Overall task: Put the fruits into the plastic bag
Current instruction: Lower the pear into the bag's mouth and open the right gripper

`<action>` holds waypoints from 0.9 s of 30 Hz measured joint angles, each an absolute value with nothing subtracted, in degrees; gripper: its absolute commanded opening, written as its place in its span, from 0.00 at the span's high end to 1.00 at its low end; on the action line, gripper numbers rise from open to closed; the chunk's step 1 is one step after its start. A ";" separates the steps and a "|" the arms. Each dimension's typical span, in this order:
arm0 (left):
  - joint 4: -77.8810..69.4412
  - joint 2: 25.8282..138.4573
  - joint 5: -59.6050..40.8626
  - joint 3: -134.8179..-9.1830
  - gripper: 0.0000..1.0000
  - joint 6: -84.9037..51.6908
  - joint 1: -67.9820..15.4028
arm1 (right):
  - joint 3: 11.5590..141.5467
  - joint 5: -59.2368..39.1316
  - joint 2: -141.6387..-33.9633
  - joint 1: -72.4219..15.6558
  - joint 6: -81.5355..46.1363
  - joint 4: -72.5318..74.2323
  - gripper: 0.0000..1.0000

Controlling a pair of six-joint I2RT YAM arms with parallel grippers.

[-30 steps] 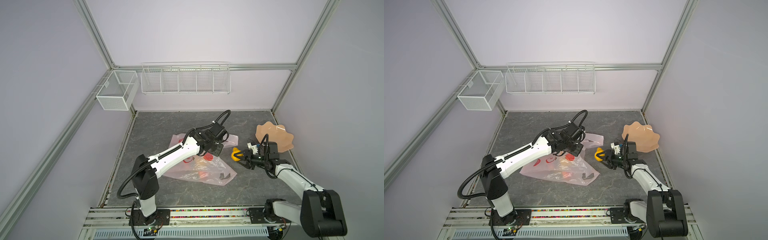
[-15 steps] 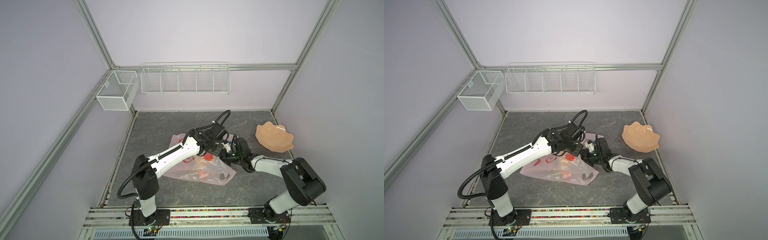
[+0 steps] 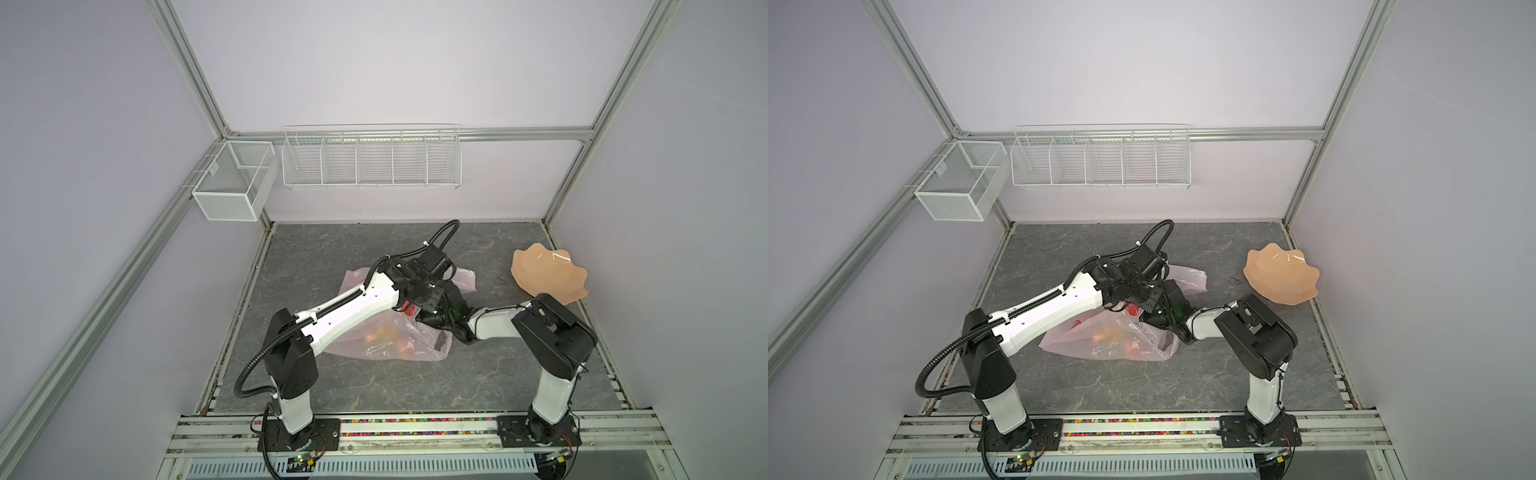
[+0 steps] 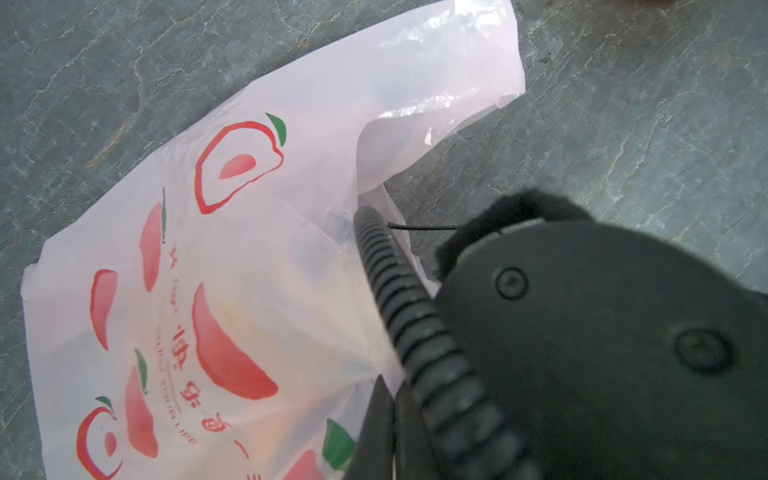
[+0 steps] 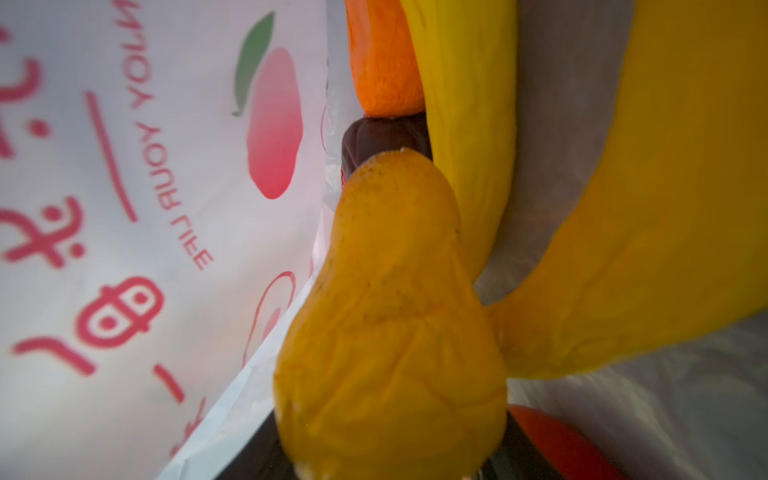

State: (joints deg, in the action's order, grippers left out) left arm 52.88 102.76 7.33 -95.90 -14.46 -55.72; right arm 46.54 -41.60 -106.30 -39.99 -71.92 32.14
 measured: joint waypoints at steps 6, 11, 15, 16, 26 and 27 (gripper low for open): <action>52.99 102.76 7.70 -95.90 1.00 -14.46 -55.70 | 47.00 -41.58 -106.26 -40.01 -70.83 29.82 0.13; 52.82 102.76 7.64 -95.44 1.00 -14.46 -55.70 | 47.31 -41.34 -105.19 -39.83 -68.64 24.47 0.05; 51.94 102.50 7.62 -94.87 1.00 -14.48 -55.70 | 47.31 -41.34 -102.39 -39.16 -66.61 19.44 0.00; 51.72 102.30 7.64 -94.76 1.00 -14.48 -55.70 | 47.31 -41.34 -101.58 -38.81 -65.91 18.17 0.01; 49.41 101.10 7.42 -92.86 1.00 -14.52 -55.33 | 47.31 -41.50 -95.88 -36.47 -60.60 9.30 0.11; 49.15 101.03 7.40 -92.64 1.00 -14.52 -55.33 | 47.31 -41.60 -95.74 -36.36 -60.34 8.73 0.11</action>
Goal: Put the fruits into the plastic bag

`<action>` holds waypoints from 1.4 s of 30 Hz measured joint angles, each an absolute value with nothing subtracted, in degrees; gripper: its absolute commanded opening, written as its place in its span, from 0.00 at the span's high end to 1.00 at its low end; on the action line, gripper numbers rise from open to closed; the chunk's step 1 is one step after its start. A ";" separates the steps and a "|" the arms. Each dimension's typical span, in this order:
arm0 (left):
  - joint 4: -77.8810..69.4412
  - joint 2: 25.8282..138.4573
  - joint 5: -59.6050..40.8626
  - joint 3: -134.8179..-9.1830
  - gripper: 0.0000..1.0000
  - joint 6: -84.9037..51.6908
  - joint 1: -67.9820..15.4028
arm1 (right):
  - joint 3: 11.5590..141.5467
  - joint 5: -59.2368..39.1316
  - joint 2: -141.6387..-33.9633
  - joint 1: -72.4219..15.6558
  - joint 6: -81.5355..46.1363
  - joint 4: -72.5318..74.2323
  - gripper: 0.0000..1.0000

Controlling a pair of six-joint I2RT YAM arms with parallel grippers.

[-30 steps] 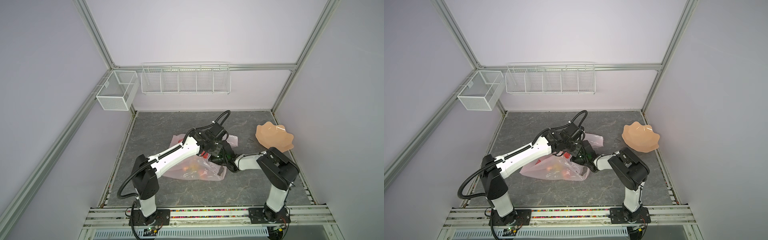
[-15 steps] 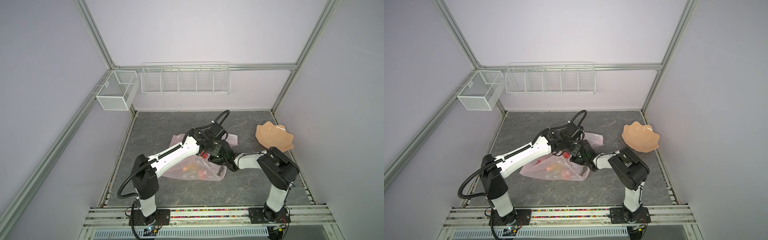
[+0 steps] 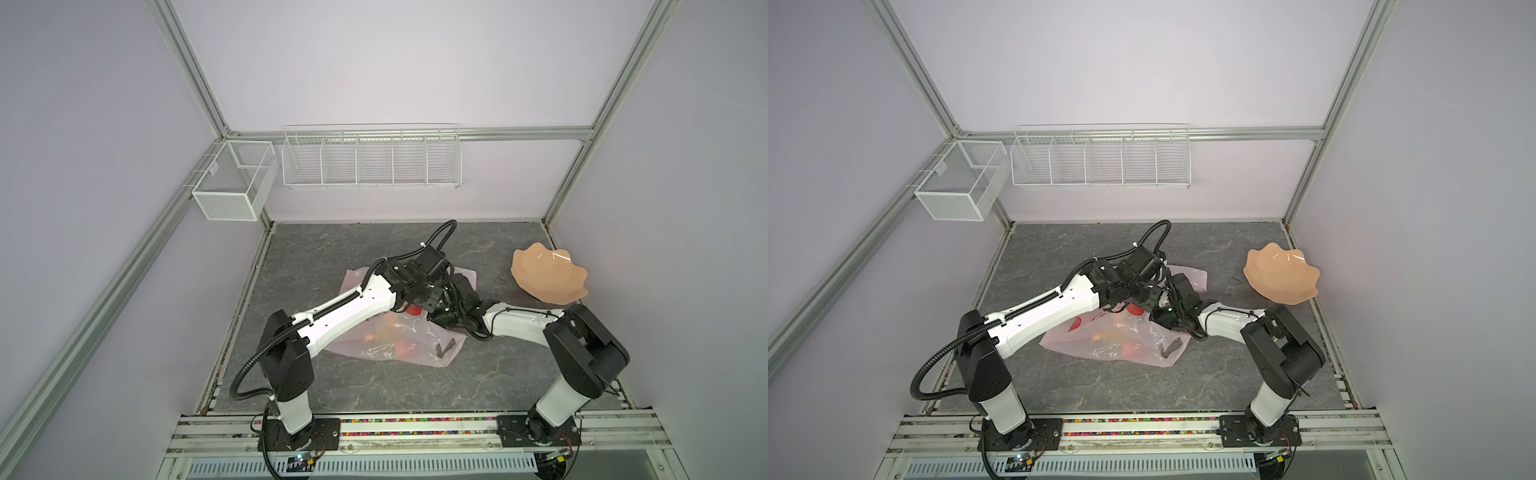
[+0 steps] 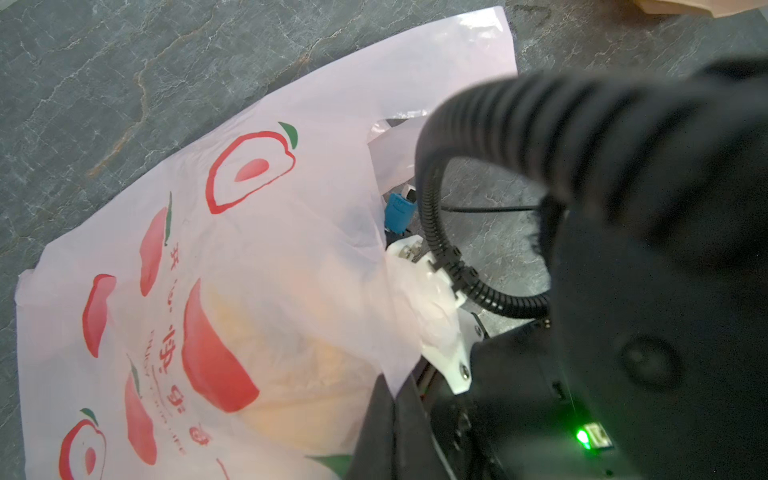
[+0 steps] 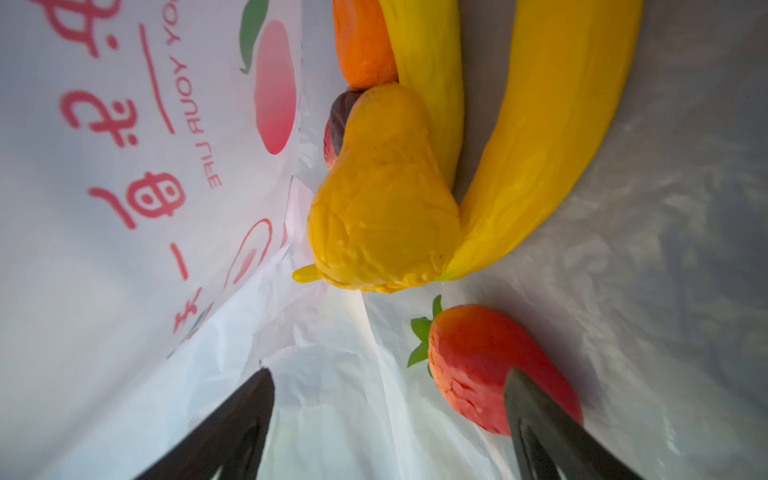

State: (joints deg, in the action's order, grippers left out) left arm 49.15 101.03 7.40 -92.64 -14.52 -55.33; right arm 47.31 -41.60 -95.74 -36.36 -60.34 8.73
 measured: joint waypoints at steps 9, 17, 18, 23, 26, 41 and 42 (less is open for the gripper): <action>46.70 100.68 6.98 -91.50 1.00 -14.92 -54.98 | 47.29 -42.04 -93.69 -34.24 -57.12 2.46 0.12; 48.36 100.09 7.25 -89.76 1.00 -14.92 -54.30 | 47.55 -41.47 -88.82 -30.02 -51.16 -7.40 0.12; 48.58 100.09 7.22 -89.73 1.00 -14.92 -54.26 | 47.59 -41.32 -88.33 -29.56 -50.43 -8.54 0.11; 48.73 100.09 7.22 -89.71 1.00 -14.92 -54.26 | 47.66 -40.69 -86.06 -27.07 -47.64 -13.39 0.12; 48.73 100.09 7.22 -89.71 1.00 -14.92 -54.26 | 47.81 -40.23 -84.79 -25.21 -46.33 -15.70 0.12; 48.95 100.09 6.98 -89.71 1.00 -14.90 -54.26 | 50.57 -38.46 -68.84 -12.73 -32.64 -31.16 0.12; 48.97 100.09 6.98 -89.71 1.00 -14.90 -54.26 | 50.39 -38.39 -67.37 -12.45 -31.75 -31.81 0.12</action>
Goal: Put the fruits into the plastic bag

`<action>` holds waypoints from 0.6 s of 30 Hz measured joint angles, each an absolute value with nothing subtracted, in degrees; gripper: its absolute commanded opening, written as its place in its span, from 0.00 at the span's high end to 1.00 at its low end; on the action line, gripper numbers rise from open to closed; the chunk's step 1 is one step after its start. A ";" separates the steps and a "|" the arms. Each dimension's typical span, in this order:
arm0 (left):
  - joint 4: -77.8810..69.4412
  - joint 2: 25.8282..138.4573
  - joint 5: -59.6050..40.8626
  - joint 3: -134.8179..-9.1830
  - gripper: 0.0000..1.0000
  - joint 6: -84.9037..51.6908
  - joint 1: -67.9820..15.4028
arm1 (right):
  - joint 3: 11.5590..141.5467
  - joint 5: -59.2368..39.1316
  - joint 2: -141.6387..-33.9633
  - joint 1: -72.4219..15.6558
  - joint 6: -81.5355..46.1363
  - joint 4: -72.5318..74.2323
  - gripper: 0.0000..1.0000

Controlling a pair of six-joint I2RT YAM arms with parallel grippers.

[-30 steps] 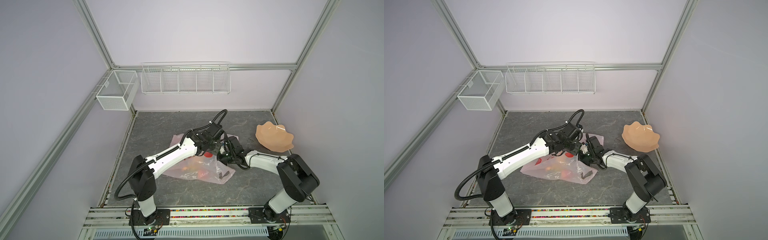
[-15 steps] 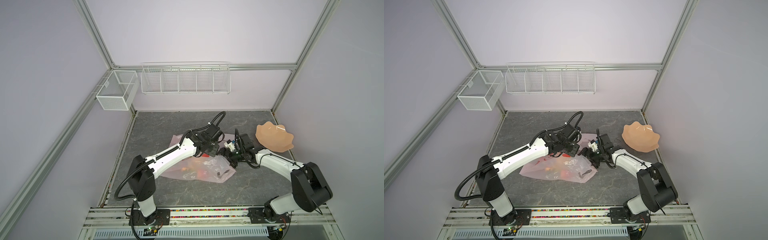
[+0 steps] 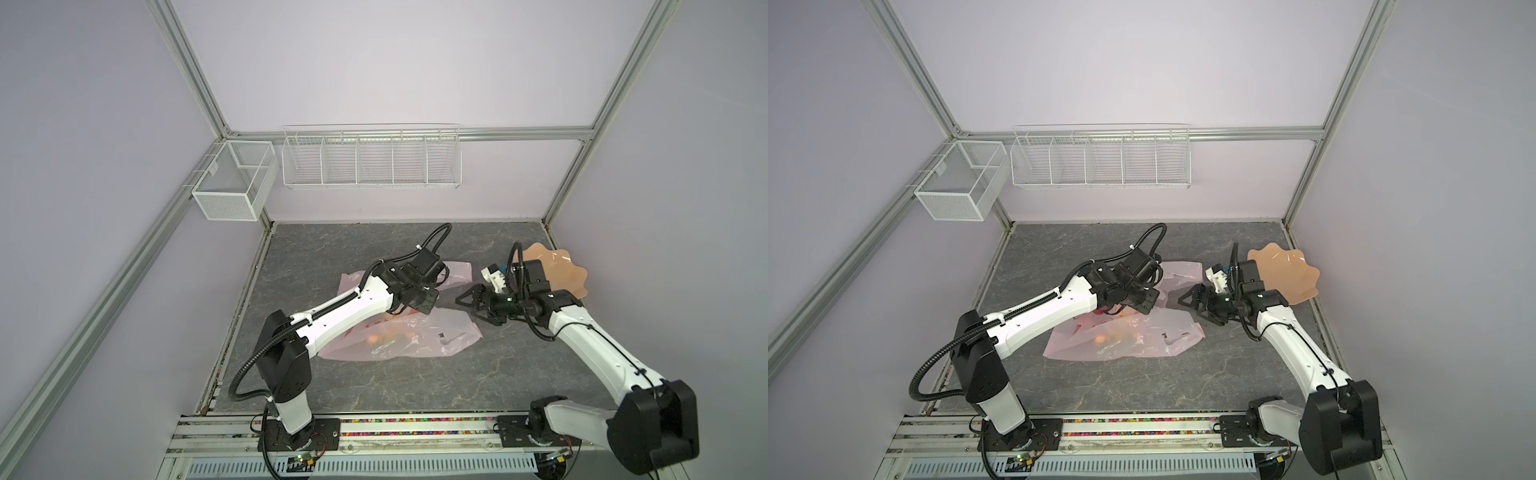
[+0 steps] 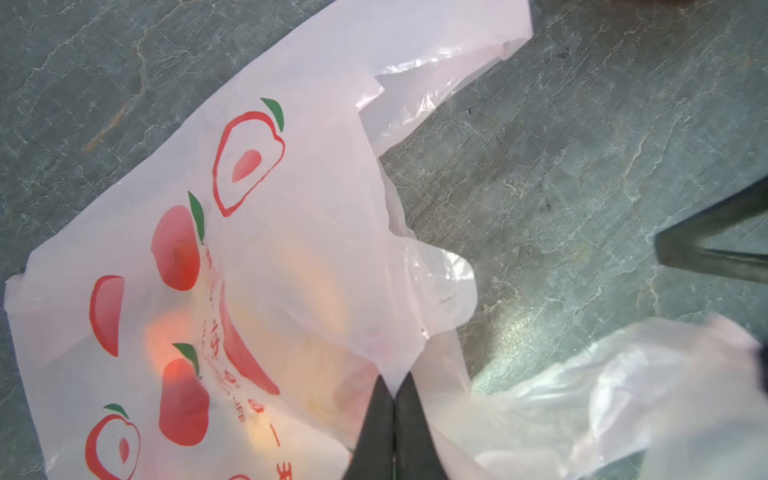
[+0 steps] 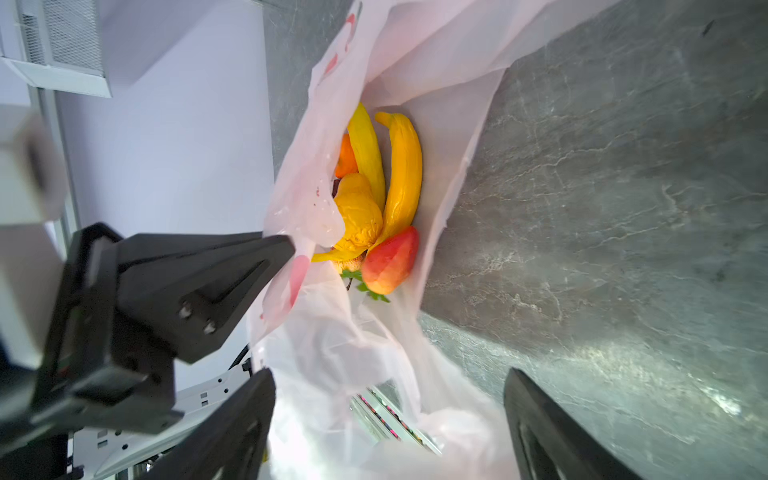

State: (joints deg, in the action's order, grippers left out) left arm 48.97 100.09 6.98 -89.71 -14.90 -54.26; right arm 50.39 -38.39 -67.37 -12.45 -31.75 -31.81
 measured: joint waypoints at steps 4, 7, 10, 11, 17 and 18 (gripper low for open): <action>48.99 100.14 6.76 -89.73 1.00 -14.85 -54.24 | 48.97 -38.63 -64.47 -12.36 -29.85 -32.99 0.12; 49.17 100.18 6.44 -89.76 1.00 -14.74 -54.24 | 47.79 -38.52 -64.05 -12.36 -28.82 -33.43 0.11; 49.41 100.20 6.31 -89.78 1.00 -14.70 -54.24 | 46.09 -37.56 -62.15 -12.36 -27.22 -34.52 0.11; 49.47 100.20 6.28 -89.78 1.00 -14.70 -54.26 | 45.74 -37.08 -61.65 -12.36 -26.61 -35.20 0.12; 49.60 100.40 6.11 -89.80 1.00 -14.68 -54.26 | 42.70 -33.58 -61.28 -12.49 -24.14 -36.21 0.12; 49.60 100.44 6.11 -89.80 1.00 -14.70 -54.24 | 42.09 -32.88 -61.30 -12.53 -23.97 -36.21 0.12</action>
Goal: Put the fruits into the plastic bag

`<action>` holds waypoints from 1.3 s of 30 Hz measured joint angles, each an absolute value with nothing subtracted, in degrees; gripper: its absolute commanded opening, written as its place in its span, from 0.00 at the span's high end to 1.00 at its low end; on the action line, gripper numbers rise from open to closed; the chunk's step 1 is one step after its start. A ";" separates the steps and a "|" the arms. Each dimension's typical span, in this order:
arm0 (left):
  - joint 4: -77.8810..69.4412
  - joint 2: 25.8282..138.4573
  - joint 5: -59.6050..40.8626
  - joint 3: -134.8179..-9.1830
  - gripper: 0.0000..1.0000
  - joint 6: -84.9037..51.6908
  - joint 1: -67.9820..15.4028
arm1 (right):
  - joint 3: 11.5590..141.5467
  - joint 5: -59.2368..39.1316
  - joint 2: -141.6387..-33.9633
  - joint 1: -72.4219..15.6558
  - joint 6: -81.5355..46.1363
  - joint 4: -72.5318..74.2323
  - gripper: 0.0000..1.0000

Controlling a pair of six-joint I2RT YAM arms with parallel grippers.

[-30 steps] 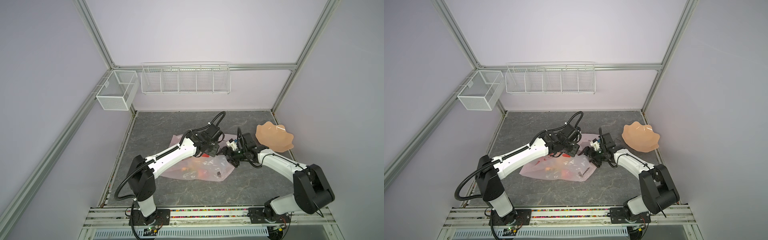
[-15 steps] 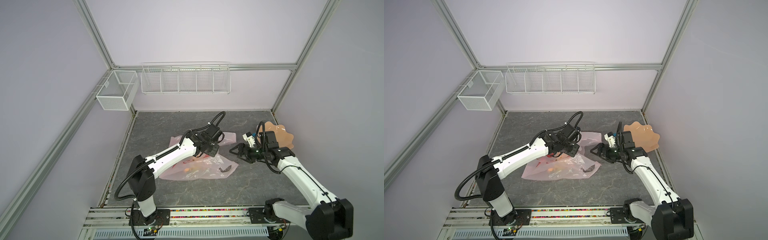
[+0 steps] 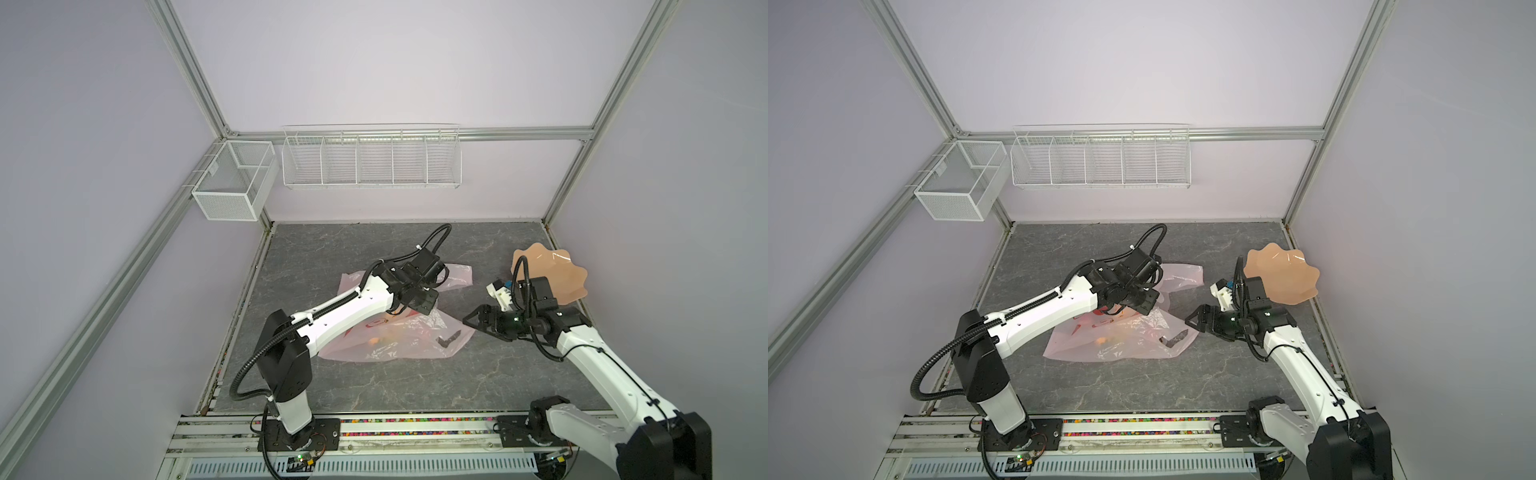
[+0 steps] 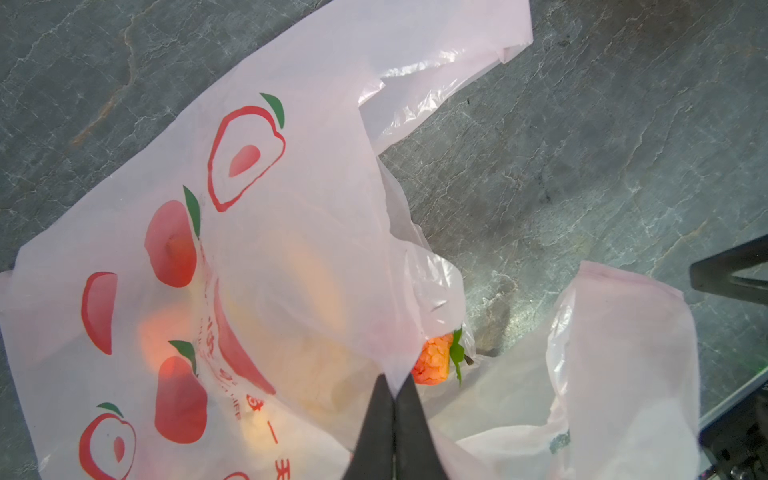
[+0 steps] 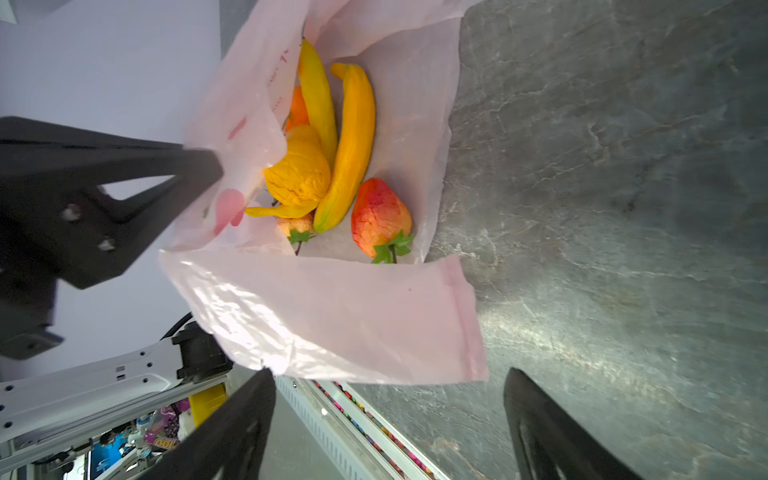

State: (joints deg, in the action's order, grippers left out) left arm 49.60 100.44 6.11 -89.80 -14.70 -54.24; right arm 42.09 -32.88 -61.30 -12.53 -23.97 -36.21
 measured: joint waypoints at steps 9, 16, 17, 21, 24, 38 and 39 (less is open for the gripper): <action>49.63 100.51 6.09 -89.89 1.00 -14.70 -54.26 | 34.61 -29.98 -60.38 -14.81 -23.99 -33.89 0.08; 50.09 101.06 5.93 -90.76 1.00 -14.70 -54.26 | 31.70 -28.29 -60.75 -17.65 -24.45 -28.14 0.05; 50.11 101.16 5.91 -90.91 1.00 -14.70 -54.26 | 31.46 -27.97 -61.60 -17.89 -24.62 -26.87 0.04; 50.26 101.49 5.87 -91.22 1.00 -14.68 -54.26 | 31.29 -26.65 -66.43 -18.65 -25.43 -20.88 0.05; 50.48 101.65 5.72 -91.29 1.00 -14.70 -54.26 | 31.24 -26.09 -69.87 -19.55 -26.02 -16.36 0.22; 51.53 103.13 5.63 -95.07 1.00 -14.70 -54.26 | 26.68 -25.26 -64.86 -23.00 -27.07 -6.68 0.86; 51.57 103.42 5.54 -95.37 1.00 -14.70 -54.26 | 26.39 -25.28 -64.40 -22.98 -27.03 -6.55 0.87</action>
